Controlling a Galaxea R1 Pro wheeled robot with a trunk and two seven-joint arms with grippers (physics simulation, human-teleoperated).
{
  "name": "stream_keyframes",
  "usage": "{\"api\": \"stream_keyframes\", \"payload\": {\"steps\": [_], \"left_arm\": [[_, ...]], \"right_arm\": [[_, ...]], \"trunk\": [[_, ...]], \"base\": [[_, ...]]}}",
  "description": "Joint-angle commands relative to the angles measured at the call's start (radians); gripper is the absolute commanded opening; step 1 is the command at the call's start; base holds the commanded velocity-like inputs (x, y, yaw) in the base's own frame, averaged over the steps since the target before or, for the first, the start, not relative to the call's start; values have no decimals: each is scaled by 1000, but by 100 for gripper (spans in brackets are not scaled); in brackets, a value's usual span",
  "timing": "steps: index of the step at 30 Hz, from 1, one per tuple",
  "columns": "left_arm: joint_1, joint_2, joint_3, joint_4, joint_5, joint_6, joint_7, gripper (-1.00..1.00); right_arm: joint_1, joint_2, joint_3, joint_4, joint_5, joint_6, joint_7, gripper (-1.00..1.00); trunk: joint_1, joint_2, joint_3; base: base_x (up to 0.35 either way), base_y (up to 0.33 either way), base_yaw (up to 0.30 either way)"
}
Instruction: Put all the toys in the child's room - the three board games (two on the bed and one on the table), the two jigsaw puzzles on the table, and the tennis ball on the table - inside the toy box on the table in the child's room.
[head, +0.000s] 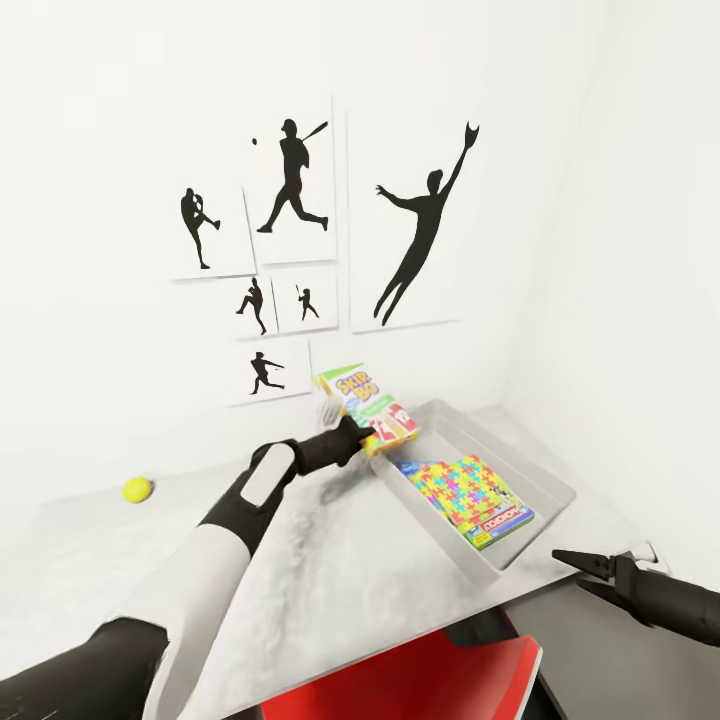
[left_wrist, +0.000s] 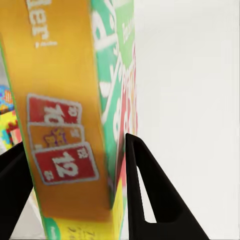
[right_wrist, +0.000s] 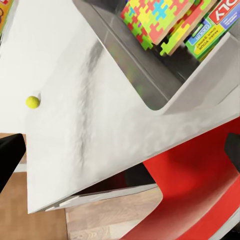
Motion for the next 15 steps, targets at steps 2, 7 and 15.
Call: {"api": "stream_keyframes", "payload": {"steps": [2,7,15], "left_arm": [[-1,0,-111,-10,70,-7,-1,-100],[0,0,-427,-73,372,-109,15,-100],[0,0,-535,-102,466,-197,77,-100]], "right_arm": [[-1,0,-1,0,10,4,10,100],[-1,-1,-1,0,11,4,10,100],[-1,-4,-3,9,9,4,11,100]], "trunk": [[1,-2,-2],[1,-2,-2],[1,-2,-2]], "base": [[0,0,0],[0,0,0],[0,0,0]]}}
